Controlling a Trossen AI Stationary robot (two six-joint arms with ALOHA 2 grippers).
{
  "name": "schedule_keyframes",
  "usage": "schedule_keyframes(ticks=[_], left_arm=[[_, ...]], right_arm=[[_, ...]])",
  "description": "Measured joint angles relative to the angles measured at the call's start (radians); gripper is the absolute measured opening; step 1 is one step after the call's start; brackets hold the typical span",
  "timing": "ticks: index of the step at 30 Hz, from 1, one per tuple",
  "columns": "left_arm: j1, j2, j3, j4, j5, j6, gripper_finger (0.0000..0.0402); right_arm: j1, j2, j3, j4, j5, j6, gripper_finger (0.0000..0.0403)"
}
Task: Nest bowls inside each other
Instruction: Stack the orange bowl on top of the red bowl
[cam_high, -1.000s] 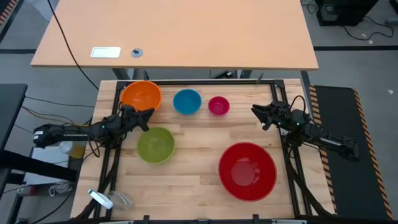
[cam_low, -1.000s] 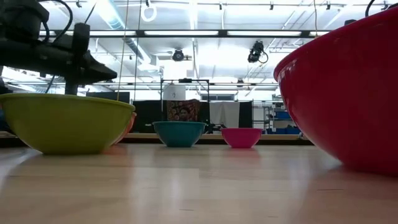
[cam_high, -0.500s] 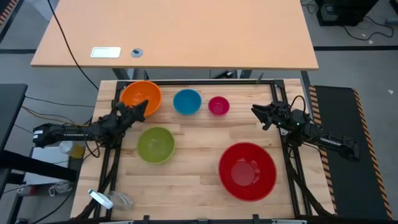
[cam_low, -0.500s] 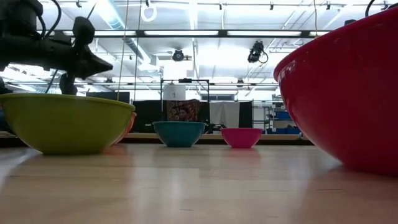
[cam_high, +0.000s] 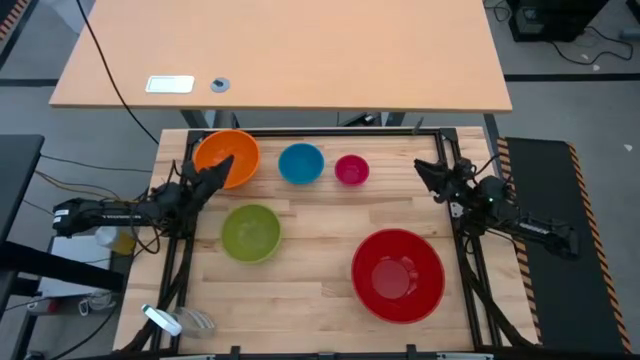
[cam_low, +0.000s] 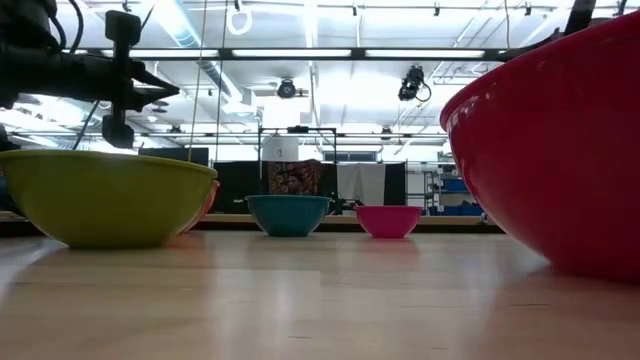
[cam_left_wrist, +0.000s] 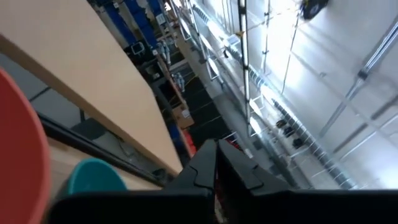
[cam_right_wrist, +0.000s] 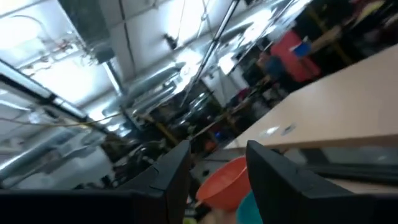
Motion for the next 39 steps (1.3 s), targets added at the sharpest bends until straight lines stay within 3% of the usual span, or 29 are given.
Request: schedule_keyframes(ticks=[4, 8, 17, 21, 24, 28, 31, 35, 39], left_arm=[[0.0, 0.007, 0.025, -0.003, 0.002, -0.005, 0.0016], [0.0, 0.043, 0.086, 0.005, 0.013, -0.003, 0.0016], [0.043, 0.093, 0.197, -0.087, -0.002, 0.077, 0.0016], [0.079, 0.094, 0.293, -0.31, -0.001, 0.109, 0.0016], [0.118, 0.094, 0.414, -0.631, -0.001, 0.089, 0.0016], [0.181, 0.119, 0.581, -1.072, 0.008, -0.012, 0.0029], [0.238, 0.142, 0.679, -1.304, 0.059, -0.055, 0.0062], [0.323, 0.188, 0.753, -1.502, 0.162, -0.082, 0.012], [0.399, 0.256, 0.759, -1.584, 0.305, -0.05, 0.0162]], right_arm=[[0.0, 0.099, 0.032, -0.05, -0.08, -0.005, 0.0162], [0.0, 0.274, 0.109, -0.053, -0.093, -0.05, 0.0161], [0.0, 0.839, 0.472, -0.045, -0.179, -0.116, 0.0161], [-0.001, 1.067, 0.648, -0.02, -0.273, -0.164, 0.0161], [-0.006, 1.208, 0.779, -0.04, -0.362, -0.222, 0.0161], [-0.006, 1.356, 0.946, -0.147, -0.371, -0.261, 0.016], [-0.006, 1.44, 1.049, -0.232, -0.372, -0.303, 0.016], [0.011, 1.528, 1.184, -0.324, -0.355, -0.36, 0.016], [0.032, 1.629, 1.313, -0.406, -0.339, -0.423, 0.016]])
